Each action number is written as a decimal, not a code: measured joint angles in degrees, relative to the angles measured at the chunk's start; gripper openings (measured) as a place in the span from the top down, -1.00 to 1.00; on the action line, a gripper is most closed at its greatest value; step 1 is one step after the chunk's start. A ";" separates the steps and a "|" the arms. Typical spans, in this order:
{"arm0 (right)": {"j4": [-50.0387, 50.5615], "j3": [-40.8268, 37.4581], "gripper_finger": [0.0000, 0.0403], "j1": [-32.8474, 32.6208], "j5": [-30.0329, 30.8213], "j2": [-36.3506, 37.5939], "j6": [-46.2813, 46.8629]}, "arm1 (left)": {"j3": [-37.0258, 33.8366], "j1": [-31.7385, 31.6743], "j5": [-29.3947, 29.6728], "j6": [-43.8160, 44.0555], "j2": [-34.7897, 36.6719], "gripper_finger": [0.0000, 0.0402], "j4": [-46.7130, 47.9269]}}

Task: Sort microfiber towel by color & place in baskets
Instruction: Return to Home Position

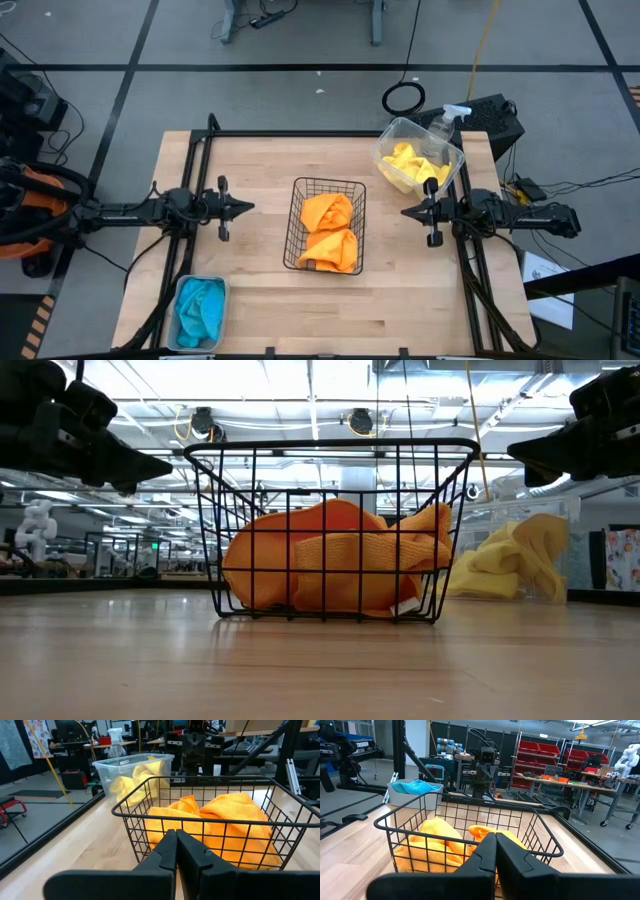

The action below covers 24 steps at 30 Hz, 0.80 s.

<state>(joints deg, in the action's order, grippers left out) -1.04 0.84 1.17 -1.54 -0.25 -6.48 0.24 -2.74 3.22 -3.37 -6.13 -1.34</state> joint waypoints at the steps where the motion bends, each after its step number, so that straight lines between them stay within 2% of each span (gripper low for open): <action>1: 0.00 0.00 1.00 0.00 0.00 0.02 0.01 | 0.01 0.00 0.00 0.01 0.00 0.96 0.00; 24: 0.00 0.00 1.00 0.00 0.00 0.00 0.01 | 0.00 0.02 0.55 -0.16 -0.02 0.96 -1.19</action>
<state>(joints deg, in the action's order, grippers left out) -1.04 0.84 1.17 -1.54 -0.25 -6.46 0.25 -2.72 3.77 -3.53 -6.15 -2.54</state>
